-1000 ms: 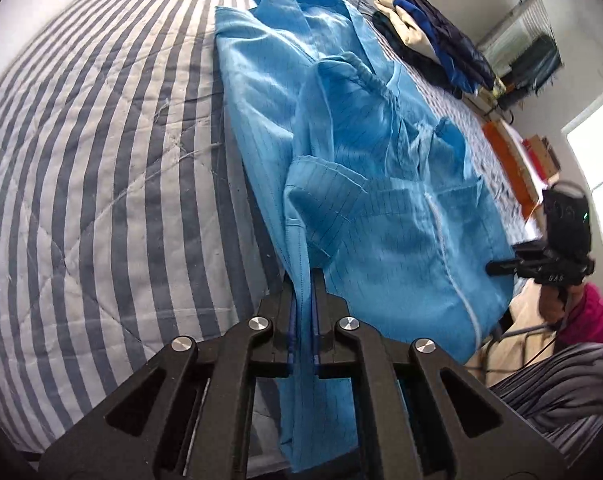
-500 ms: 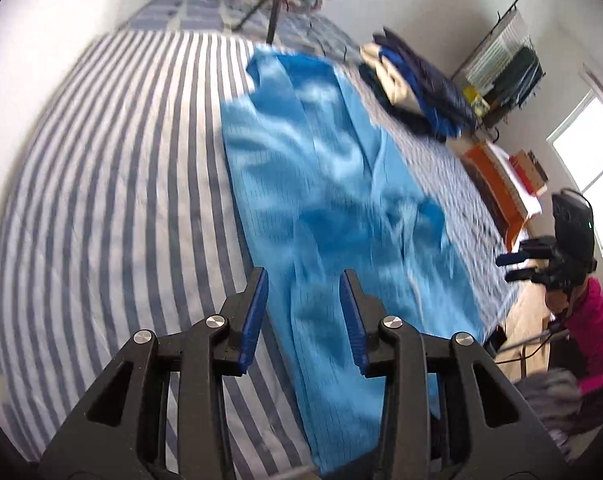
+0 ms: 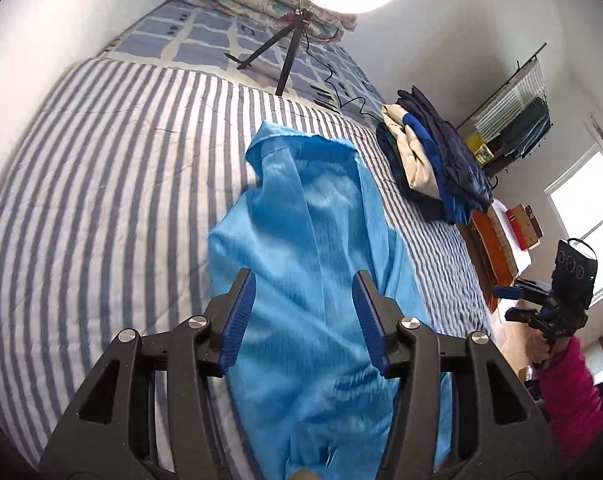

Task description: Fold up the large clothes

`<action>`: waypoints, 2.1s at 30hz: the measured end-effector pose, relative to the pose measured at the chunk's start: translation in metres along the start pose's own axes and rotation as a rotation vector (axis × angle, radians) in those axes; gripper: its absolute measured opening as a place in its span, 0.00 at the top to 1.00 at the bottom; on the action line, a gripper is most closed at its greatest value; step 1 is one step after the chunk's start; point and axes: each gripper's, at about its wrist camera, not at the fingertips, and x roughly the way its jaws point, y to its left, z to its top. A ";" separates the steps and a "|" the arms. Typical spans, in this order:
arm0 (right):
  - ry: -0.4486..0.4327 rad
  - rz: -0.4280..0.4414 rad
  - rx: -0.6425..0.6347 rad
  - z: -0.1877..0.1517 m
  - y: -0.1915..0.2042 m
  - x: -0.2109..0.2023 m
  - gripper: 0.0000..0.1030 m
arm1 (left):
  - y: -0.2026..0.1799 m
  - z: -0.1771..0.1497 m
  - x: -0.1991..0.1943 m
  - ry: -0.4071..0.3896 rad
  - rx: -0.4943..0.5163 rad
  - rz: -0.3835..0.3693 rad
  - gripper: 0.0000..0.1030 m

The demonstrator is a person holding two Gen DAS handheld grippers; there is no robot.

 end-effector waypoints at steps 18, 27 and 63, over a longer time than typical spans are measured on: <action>-0.046 0.044 0.138 0.105 -0.084 0.108 0.55 | 0.029 0.085 0.118 0.064 -0.086 0.011 0.49; -0.060 0.087 0.225 0.138 -0.118 0.156 0.55 | 0.053 0.107 0.155 0.091 -0.141 -0.022 0.49; -0.141 -0.024 0.090 0.163 -0.076 0.145 0.97 | -0.036 0.124 0.133 -0.023 0.171 0.058 0.98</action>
